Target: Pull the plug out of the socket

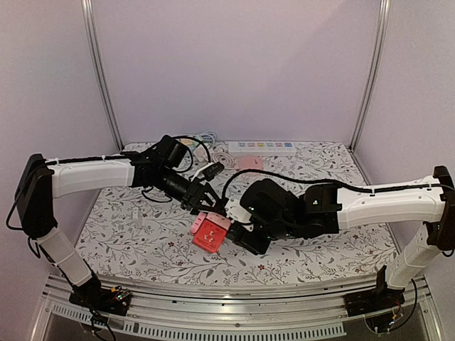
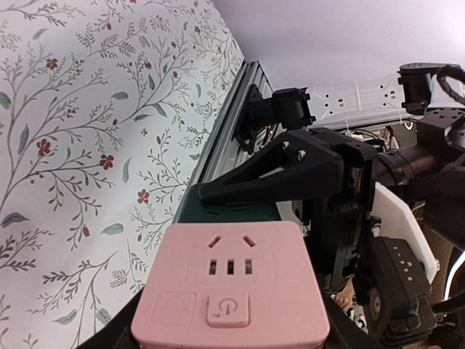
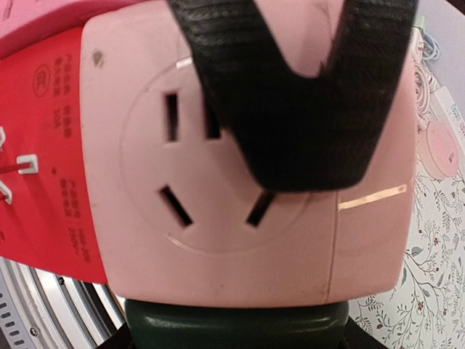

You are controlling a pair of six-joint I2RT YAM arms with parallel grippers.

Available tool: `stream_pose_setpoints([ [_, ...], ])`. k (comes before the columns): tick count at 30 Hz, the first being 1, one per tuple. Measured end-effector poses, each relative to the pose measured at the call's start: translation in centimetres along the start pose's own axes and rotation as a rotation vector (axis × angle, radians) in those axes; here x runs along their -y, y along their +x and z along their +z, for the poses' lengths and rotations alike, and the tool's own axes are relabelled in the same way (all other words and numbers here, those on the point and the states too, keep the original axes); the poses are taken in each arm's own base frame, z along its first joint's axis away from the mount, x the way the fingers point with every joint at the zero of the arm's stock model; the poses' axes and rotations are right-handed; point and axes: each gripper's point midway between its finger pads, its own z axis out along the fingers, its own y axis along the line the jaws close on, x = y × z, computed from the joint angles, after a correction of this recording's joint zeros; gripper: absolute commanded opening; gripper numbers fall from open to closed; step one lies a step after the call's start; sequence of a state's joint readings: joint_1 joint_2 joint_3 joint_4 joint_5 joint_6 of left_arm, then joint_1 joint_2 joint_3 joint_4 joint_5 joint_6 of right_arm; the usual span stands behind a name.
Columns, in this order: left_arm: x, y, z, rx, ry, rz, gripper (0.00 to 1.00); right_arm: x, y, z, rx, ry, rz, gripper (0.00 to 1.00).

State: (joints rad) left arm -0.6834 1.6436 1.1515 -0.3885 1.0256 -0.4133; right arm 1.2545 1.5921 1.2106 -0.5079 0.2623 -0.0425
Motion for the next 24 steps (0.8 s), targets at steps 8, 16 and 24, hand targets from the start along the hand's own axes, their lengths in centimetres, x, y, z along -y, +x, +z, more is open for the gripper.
stream_pose_setpoints([
  [8, -0.3, 0.1, -0.3, -0.003, -0.008, -0.044, 0.07, -0.2, -0.2, 0.3, 0.000, -0.046, 0.014, 0.34],
  [16, -0.3, 0.1, -0.6, -0.002, -0.003, -0.053, 0.07, -0.9, -0.5, 0.1, 0.013, -0.055, -0.019, 0.34],
  [24, -0.1, 0.1, -0.6, -0.006, 0.013, -0.030, 0.06, -1.3, -0.7, -0.4, 0.012, -0.023, -0.057, 0.33],
])
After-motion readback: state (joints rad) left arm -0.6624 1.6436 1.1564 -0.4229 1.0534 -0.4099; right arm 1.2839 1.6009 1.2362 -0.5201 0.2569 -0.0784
